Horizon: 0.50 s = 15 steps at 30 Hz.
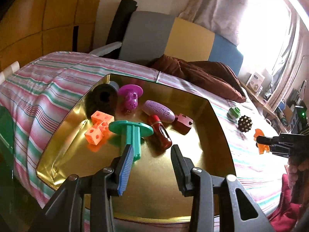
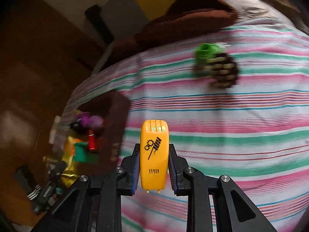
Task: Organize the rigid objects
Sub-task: 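Release the teal spool in the gold tray with the left gripper while the right releases the yellow piece there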
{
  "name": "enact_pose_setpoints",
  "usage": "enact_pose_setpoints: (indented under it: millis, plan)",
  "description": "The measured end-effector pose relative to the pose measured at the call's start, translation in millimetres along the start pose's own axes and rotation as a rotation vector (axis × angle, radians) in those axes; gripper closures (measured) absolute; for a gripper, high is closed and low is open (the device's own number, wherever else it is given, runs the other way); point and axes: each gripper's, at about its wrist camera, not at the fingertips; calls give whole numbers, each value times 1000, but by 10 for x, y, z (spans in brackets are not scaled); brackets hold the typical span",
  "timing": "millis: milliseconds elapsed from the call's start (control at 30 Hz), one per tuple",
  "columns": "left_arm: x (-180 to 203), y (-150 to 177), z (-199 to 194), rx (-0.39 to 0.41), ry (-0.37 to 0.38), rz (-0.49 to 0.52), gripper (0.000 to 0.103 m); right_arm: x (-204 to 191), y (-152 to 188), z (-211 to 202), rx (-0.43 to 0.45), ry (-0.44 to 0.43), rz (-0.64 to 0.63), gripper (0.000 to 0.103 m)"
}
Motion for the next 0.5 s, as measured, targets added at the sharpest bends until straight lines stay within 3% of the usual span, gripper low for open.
enact_pose_setpoints:
  millis: [200, 400, 500]
  plan:
    - [-102, 9, -48, 14, 6, -18, 63, -752, 6, 211, -19, -53, -124, 77]
    - [-146, 21, -54, 10, 10, -25, 63, -1444, -22, 692, -50, 94, -291, 77]
    - [-187, 23, -54, 5, 21, -49, 63, -1590, -50, 959, -82, 149, -328, 77]
Point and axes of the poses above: each gripper's, at about its wrist camera, not at the fingertips, and z roughly the way its jaws point, x to its right, y to its underside, and after that the axes turned 8 degrees about -x, right-handed
